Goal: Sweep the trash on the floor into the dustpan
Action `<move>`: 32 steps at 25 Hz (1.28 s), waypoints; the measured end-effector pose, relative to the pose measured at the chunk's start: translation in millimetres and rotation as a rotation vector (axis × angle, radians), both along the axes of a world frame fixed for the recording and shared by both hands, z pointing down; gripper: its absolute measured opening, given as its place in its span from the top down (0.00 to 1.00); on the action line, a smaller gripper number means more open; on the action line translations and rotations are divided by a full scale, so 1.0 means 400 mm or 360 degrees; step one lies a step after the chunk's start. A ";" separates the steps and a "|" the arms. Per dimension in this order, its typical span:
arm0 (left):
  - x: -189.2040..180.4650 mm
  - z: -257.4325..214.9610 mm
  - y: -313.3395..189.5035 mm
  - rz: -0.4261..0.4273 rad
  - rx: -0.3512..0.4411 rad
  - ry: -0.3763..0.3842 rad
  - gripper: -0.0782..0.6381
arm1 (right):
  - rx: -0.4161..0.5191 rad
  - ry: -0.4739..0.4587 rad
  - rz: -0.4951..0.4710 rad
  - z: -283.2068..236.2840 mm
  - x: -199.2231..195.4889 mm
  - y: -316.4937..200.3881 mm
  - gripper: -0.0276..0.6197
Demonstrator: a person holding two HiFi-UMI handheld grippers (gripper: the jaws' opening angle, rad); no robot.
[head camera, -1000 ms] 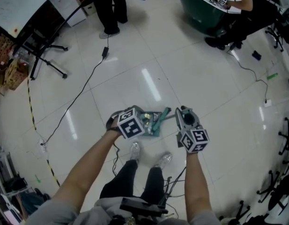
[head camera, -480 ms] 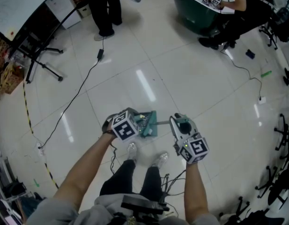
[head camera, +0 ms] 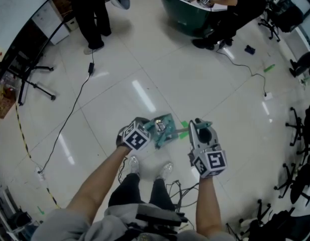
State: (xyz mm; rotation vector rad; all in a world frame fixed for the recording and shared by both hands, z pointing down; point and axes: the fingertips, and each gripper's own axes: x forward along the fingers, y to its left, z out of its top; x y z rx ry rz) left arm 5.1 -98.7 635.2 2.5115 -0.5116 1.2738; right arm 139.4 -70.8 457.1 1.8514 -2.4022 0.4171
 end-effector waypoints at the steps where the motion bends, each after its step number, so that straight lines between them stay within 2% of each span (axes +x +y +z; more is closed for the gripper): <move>1: 0.024 0.005 -0.001 0.0004 0.0005 0.0019 0.75 | 0.0001 0.0010 0.0031 -0.010 0.014 0.000 0.81; 7: 0.117 0.069 -0.007 -0.0012 -0.0045 0.0029 0.75 | 0.0021 0.0082 0.0091 -0.044 0.097 0.003 0.81; 14: 0.188 0.066 -0.010 0.0019 -0.0034 0.0017 0.74 | 0.0055 0.0098 0.0135 -0.057 0.166 0.009 0.81; 32: 0.209 0.064 -0.013 0.0024 -0.0045 0.0050 0.74 | 0.0098 0.0039 0.0095 -0.068 0.144 -0.022 0.82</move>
